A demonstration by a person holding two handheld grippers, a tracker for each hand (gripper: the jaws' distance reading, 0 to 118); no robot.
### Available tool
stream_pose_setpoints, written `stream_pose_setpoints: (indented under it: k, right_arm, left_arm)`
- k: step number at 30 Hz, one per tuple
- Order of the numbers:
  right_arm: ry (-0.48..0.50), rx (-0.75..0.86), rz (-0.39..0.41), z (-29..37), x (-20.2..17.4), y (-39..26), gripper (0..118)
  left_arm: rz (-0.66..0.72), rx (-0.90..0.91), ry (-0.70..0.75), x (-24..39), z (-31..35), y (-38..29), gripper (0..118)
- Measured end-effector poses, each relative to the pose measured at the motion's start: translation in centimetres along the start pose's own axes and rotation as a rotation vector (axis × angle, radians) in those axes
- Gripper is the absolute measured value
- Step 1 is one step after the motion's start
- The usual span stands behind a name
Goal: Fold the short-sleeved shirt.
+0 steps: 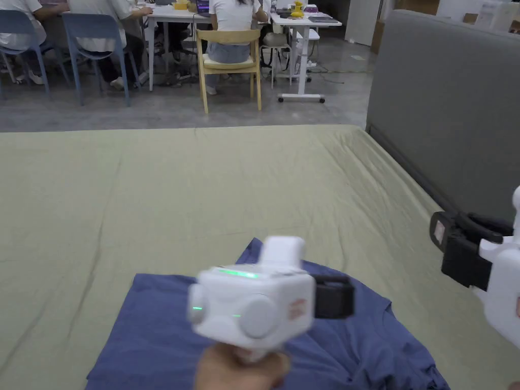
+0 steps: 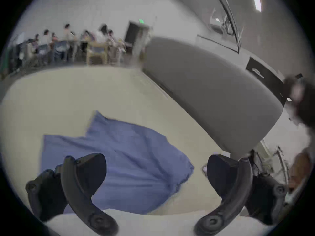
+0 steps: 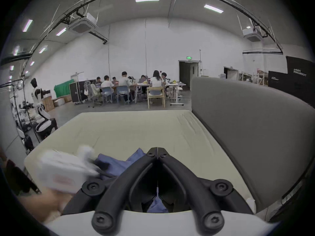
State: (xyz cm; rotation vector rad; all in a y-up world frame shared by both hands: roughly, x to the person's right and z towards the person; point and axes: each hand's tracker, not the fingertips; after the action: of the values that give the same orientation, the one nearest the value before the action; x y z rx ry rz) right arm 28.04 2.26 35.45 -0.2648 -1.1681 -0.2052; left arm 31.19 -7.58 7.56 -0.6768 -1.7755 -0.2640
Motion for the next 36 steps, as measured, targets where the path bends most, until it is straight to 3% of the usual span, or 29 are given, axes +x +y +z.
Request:
stream_pose_setpoints:
  k: [3,5,6,7,8,9,13,17,19,20,22,23,24,27,30,34,35,36]
  right_arm:
    - [0.02,-0.035,0.018,-2.2,-1.5,-1.8,2]
    - [0.048,-0.099,0.019,-3.9,-2.8,-3.4,2]
    - [0.064,-0.134,0.022,-4.7,-3.4,-4.3,2]
    - [0.073,-0.164,0.028,-5.4,-4.0,-5.0,2]
    - [0.088,-0.194,0.03,-5.9,-4.7,-5.9,2]
    - [0.116,-0.216,0.028,-6.5,-5.3,-6.6,2]
    - [0.159,-0.261,0.037,-7.9,-7.0,-8.2,2]
    - [0.175,-0.281,0.034,-9.3,-7.4,-8.8,2]
    - [0.187,-0.306,0.018,-10.0,-7.2,-9.2,2]
    - [0.188,-0.318,0.017,-10.3,-7.0,-9.5,2]
    - [0.184,-0.35,0.027,-11.0,-6.6,-10.1,2]
    - [0.177,-0.365,0.041,-11.2,-6.4,-10.4,2]
    - [0.168,-0.377,0.055,-11.5,-6.2,-10.6,2]
    - [0.14,-0.409,0.071,-12.5,-5.3,-11.4,2]
    - [0.129,-0.447,0.036,-13.7,-4.3,-11.8,2]
    - [0.102,-0.482,-0.005,-15.4,-2.7,-12.4,2]
    - [0.086,-0.49,-0.009,-15.9,-2.3,-12.6,2]
    - [0.064,-0.499,-0.008,-16.3,-1.8,-12.8,2]
  left_arm:
    - [-0.076,0.046,0.296,-4.4,7.8,-0.5,118]
    - [-0.025,0.013,0.439,-7.8,11.5,-2.6,114]
    - [0.056,-0.007,0.439,-9.1,12.9,-4.3,76]
    - [0.127,-0.014,0.41,-10.5,14.1,-5.5,0]
    - [0.222,-0.038,0.408,-11.9,14.8,-7.0,0]
    - [0.279,-0.031,0.508,-12.3,14.9,-8.9,0]
    - [0.24,-0.172,0.485,-13.4,14.3,-12.5,0]
    - [0.262,-0.138,0.43,-16.1,10.5,-10.1,0]
    - [0.197,-0.101,0.473,-18.0,7.7,-8.0,0]
    - [0.145,-0.078,0.533,-19.2,6.0,-7.1,15]
    - [0.114,-0.079,0.578,-21.7,2.9,-5.3,109]
    - [0.138,-0.139,0.557,-23.6,1.1,-4.8,118]
    - [0.153,-0.08,0.554,-25.0,-0.6,-3.9,118]
    - [0.159,-0.24,0.565,-29.6,-7.3,-2.6,118]
    - [0.077,-0.363,0.638,-31.8,-13.2,-3.2,118]
    - [0.09,-0.42,0.637,-33.1,-17.0,-4.3,117]
    - [0.084,-0.424,0.632,-33.0,-17.1,-4.4,109]
    - [0.08,-0.398,0.616,-32.5,-16.6,-4.4,81]
